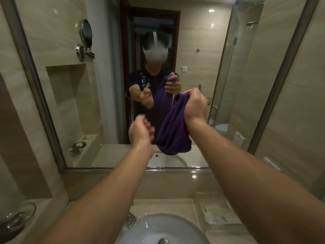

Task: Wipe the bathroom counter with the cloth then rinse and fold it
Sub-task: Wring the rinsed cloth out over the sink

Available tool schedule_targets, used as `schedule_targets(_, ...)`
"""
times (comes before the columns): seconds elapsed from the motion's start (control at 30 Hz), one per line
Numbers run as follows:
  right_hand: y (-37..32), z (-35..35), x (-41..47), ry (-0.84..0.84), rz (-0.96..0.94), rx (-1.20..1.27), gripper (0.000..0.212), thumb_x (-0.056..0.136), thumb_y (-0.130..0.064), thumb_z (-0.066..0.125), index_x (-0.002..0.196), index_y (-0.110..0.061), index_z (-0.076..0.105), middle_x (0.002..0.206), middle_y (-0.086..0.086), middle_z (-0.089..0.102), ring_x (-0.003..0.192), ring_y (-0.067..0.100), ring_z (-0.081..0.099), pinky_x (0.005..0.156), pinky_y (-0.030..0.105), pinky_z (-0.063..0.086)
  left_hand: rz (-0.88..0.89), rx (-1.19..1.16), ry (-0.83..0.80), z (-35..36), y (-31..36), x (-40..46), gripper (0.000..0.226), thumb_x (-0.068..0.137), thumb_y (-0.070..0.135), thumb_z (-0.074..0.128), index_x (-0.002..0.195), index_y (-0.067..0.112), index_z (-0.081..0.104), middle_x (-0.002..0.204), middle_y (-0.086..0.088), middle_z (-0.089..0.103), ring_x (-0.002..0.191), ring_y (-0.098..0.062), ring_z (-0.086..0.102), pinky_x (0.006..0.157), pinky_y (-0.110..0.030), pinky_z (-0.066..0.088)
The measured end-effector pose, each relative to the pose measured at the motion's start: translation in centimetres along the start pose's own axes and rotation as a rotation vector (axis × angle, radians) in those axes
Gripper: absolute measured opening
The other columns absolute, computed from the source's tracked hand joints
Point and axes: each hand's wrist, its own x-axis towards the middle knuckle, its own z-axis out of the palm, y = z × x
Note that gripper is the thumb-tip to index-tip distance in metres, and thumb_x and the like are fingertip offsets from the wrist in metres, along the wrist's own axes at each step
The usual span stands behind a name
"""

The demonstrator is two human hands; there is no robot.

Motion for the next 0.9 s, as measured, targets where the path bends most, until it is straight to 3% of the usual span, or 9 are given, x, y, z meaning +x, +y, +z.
schedule_targets(0.1, -0.1, -0.7, 1.3, -0.038, 0.006, 0.011, 0.038, 0.096, -0.025, 0.039, 0.066, -0.021, 0.062, 0.073, 0.000, 0.058, 0.075, 0.019, 0.054, 0.073, 0.035, 0.043, -0.496, -0.052, -0.377, -2.0, -3.1, -0.4, 0.071, 0.084, 0.076, 0.048, 0.125, 0.020, 0.063, 0.126, -0.018, 0.065, 0.109, -0.041, 0.064, 0.100, -0.067, 0.043)
schedule_targets(0.17, 0.5, -0.8, 1.4, -0.133, -0.063, -0.059, 0.038, 0.099, -0.020, 0.037, 0.069, -0.020, 0.060, 0.074, 0.000, 0.057, 0.072, 0.015, 0.052, 0.069, 0.030, 0.042, -0.598, -0.223, -0.596, -1.4, -3.7, -1.6, 0.085, 0.079, 0.083, 0.047, 0.132, 0.019, 0.063, 0.133, -0.023, 0.062, 0.117, -0.047, 0.060, 0.103, -0.069, 0.040)
schedule_targets(0.27, 1.5, -0.7, 0.7, -0.286, -0.176, -0.234, 0.035, 0.094, -0.025, 0.037, 0.072, -0.024, 0.064, 0.081, -0.001, 0.064, 0.081, 0.016, 0.059, 0.077, 0.034, 0.049, -0.594, -0.348, -0.524, 1.0, -2.7, -2.9, 0.065, 0.085, 0.068, 0.060, 0.118, 0.014, 0.074, 0.118, -0.018, 0.072, 0.101, -0.039, 0.071, 0.096, -0.052, 0.053)
schedule_targets(0.37, 1.2, -1.5, 0.1, -0.536, 0.059, -0.142, 0.036, 0.091, -0.034, 0.037, 0.103, -0.029, 0.070, 0.116, 0.005, 0.065, 0.108, 0.023, 0.060, 0.101, 0.050, 0.048, -0.560, -0.336, -0.302, 1.6, -3.1, -2.1, 0.041, 0.093, 0.049, 0.059, 0.111, 0.016, 0.075, 0.103, -0.010, 0.077, 0.089, -0.027, 0.074, 0.087, -0.039, 0.058)
schedule_targets(0.5, 0.7, -3.3, -0.7, -0.882, 0.325, -0.050, 0.041, 0.098, -0.042, 0.045, 0.139, -0.034, 0.048, 0.133, 0.003, 0.057, 0.120, 0.026, 0.057, 0.099, 0.049, 0.049, -0.574, -0.444, -0.187, 2.0, -3.6, -1.3, 0.048, 0.088, 0.054, 0.061, 0.118, 0.017, 0.070, 0.096, -0.009, 0.078, 0.096, -0.026, 0.071, 0.080, -0.035, 0.058)
schedule_targets(0.6, 1.2, -1.7, -2.6, -0.701, 0.134, -0.282, 0.061, 0.082, -0.054, 0.073, 0.130, -0.031, 0.045, 0.121, -0.004, 0.059, 0.108, 0.017, 0.061, 0.090, 0.036, 0.052, -0.418, -0.592, -0.233, 3.7, -2.5, -4.0, 0.071, 0.063, 0.058, 0.080, 0.118, 0.016, 0.063, 0.096, -0.012, 0.075, 0.090, -0.025, 0.072, 0.078, -0.035, 0.059)
schedule_targets(0.73, 2.3, 0.4, -3.3, -0.261, -0.095, -0.340, 0.050, 0.077, -0.043, 0.080, 0.115, -0.030, 0.050, 0.100, -0.013, 0.059, 0.092, 0.008, 0.059, 0.082, 0.031, 0.054, -0.280, -0.461, -0.075, 4.0, -3.3, -4.9, 0.035, 0.089, 0.040, 0.064, 0.119, 0.022, 0.066, 0.113, -0.012, 0.072, 0.099, -0.029, 0.071, 0.085, -0.044, 0.059)
schedule_targets(0.8, 1.9, 0.5, -2.7, -0.064, -0.005, -0.198, 0.030, 0.083, -0.036, 0.072, 0.103, -0.031, 0.050, 0.093, -0.011, 0.060, 0.090, 0.013, 0.062, 0.083, 0.036, 0.055, -0.043, -0.256, 0.055, 3.3, -3.5, -3.8, 0.027, 0.085, 0.042, 0.071, 0.103, 0.023, 0.071, 0.099, -0.005, 0.076, 0.088, -0.025, 0.073, 0.079, -0.045, 0.061)
schedule_targets(0.9, 1.6, 0.6, -1.8, 0.068, 0.428, 0.089, 0.022, 0.088, -0.037, 0.064, 0.101, -0.022, 0.057, 0.100, 0.003, 0.068, 0.093, 0.024, 0.065, 0.083, 0.040, 0.054, 0.282, -0.010, 0.050, 3.2, -1.3, -3.6, 0.042, 0.092, 0.058, 0.059, 0.075, 0.020, 0.063, 0.066, 0.010, 0.063, 0.066, -0.004, 0.061, 0.069, -0.027, 0.053)
